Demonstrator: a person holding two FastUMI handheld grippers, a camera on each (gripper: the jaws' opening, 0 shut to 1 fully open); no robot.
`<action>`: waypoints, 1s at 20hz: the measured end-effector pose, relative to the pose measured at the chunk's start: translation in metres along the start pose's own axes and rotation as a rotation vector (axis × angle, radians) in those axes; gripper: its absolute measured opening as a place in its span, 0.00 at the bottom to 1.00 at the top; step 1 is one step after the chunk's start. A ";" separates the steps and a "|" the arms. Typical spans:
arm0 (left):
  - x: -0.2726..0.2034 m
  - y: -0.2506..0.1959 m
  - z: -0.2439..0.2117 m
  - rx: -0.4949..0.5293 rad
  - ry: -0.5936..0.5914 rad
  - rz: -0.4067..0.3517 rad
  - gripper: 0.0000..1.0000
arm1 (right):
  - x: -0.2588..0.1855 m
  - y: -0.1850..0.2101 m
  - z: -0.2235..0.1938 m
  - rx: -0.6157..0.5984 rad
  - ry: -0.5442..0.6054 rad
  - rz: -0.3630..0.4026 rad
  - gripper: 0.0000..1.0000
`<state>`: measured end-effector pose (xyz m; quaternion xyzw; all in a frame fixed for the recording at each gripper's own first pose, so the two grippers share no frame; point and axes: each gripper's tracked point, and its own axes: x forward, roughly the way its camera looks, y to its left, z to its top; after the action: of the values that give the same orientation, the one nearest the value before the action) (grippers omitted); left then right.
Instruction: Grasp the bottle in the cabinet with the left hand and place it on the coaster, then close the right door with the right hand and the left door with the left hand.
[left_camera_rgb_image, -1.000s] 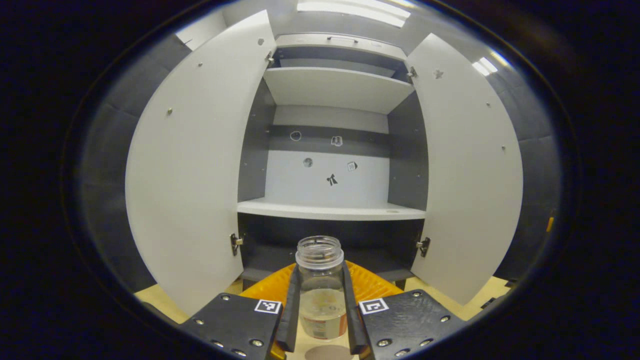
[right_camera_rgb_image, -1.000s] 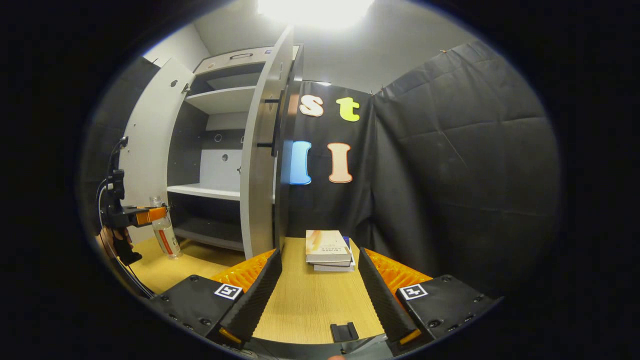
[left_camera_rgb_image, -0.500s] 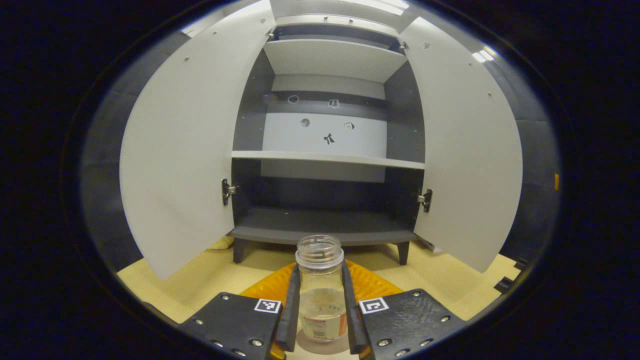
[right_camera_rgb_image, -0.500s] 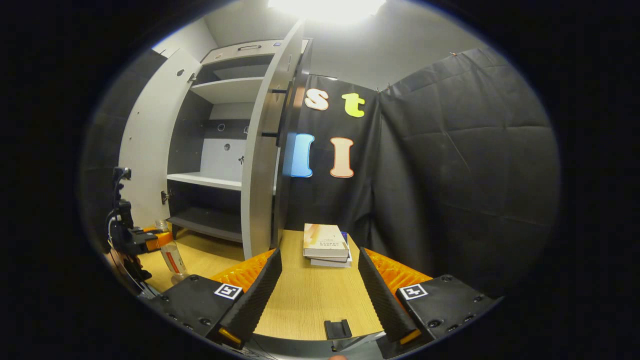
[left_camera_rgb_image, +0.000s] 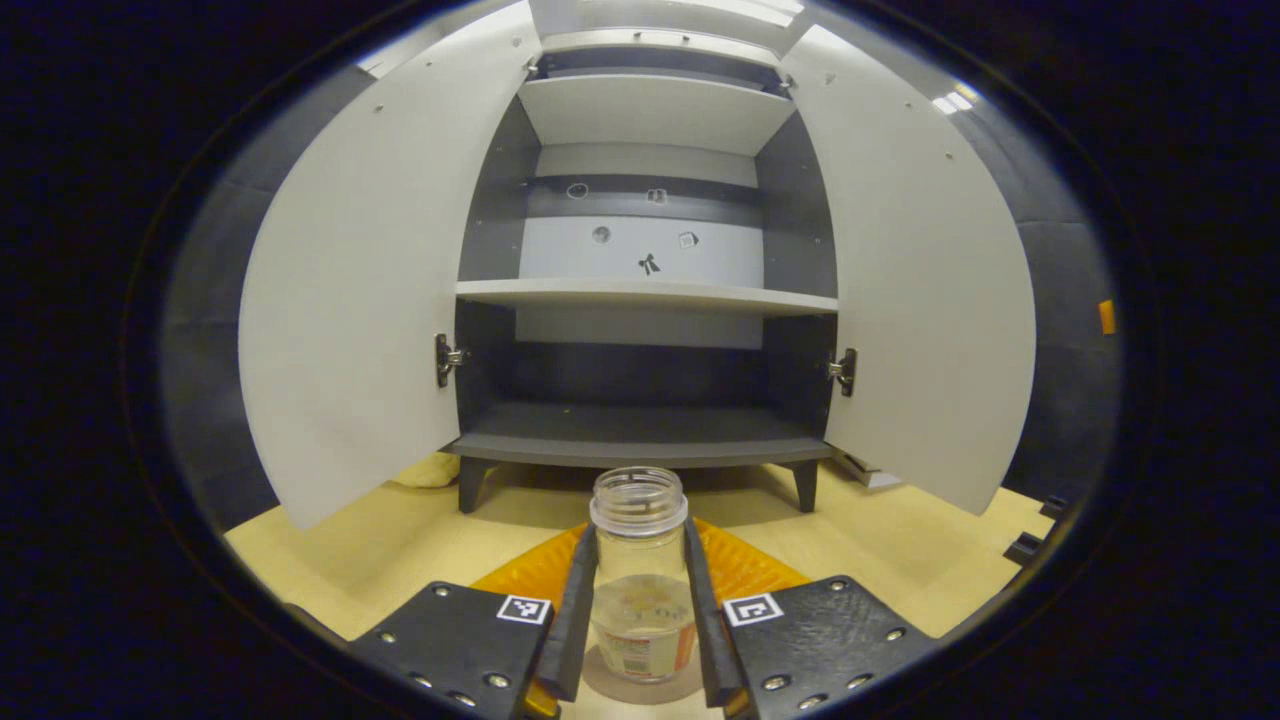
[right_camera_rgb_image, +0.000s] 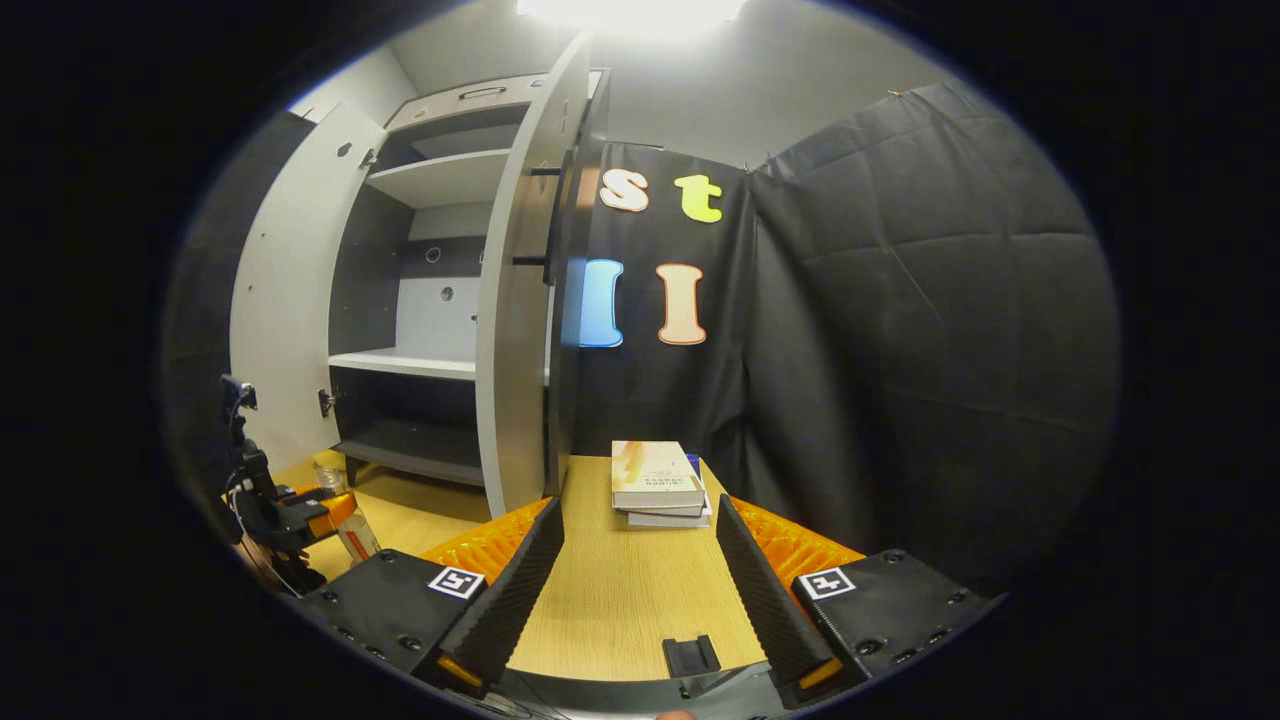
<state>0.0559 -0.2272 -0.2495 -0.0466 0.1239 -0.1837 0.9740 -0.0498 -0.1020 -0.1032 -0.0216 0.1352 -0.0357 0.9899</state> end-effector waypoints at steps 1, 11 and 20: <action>-0.002 -0.004 0.002 -0.004 0.000 -0.008 0.57 | 0.002 -0.001 0.002 0.005 -0.005 -0.001 0.98; -0.036 -0.018 0.075 0.061 -0.052 -0.031 0.87 | 0.028 -0.011 0.059 0.087 -0.069 0.043 0.98; -0.102 0.009 0.168 0.086 -0.121 0.071 0.88 | 0.061 -0.025 0.156 0.151 -0.155 0.082 0.96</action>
<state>0.0103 -0.1738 -0.0662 -0.0115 0.0582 -0.1513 0.9867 0.0494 -0.1267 0.0319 0.0557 0.0559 -0.0034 0.9969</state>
